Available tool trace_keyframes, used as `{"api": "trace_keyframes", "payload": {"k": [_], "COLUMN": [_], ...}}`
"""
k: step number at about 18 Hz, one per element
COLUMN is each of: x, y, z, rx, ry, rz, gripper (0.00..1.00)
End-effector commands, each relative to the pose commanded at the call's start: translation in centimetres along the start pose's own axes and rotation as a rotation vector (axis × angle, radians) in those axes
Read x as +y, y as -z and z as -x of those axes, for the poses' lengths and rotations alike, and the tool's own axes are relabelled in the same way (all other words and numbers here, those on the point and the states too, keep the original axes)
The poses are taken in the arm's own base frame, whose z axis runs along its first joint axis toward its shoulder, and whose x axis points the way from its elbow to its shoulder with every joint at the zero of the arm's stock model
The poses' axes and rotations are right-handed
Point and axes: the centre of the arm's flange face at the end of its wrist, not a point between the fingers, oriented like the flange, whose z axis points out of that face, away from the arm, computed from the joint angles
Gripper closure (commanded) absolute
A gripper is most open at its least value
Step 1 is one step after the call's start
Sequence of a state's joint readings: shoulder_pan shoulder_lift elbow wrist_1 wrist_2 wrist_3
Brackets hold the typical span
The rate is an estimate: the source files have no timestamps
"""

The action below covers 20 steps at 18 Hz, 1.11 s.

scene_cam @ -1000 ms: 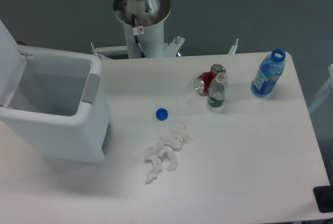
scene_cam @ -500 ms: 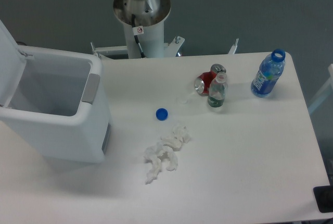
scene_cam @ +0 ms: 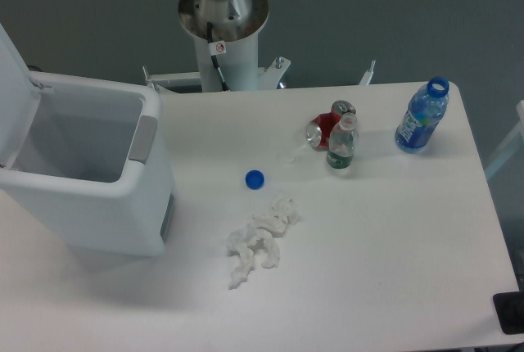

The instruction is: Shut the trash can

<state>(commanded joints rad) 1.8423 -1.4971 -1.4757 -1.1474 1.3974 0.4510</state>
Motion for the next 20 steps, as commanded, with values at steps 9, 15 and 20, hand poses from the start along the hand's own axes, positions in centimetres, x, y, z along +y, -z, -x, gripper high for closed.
{"api": "trace_keyframes", "payload": {"k": [9,15,20], "x": [1.0,1.2,1.8], "y": [-0.9,-0.9,-0.9], "z": [1.9,2.2,4.3], "rx": [-0.045,-0.047,-0.069], "ry": [0.030,0.036,0.071], "rz": [0.039,0.041,0.047], "gripper": [1.00,1.00,1.00]}}
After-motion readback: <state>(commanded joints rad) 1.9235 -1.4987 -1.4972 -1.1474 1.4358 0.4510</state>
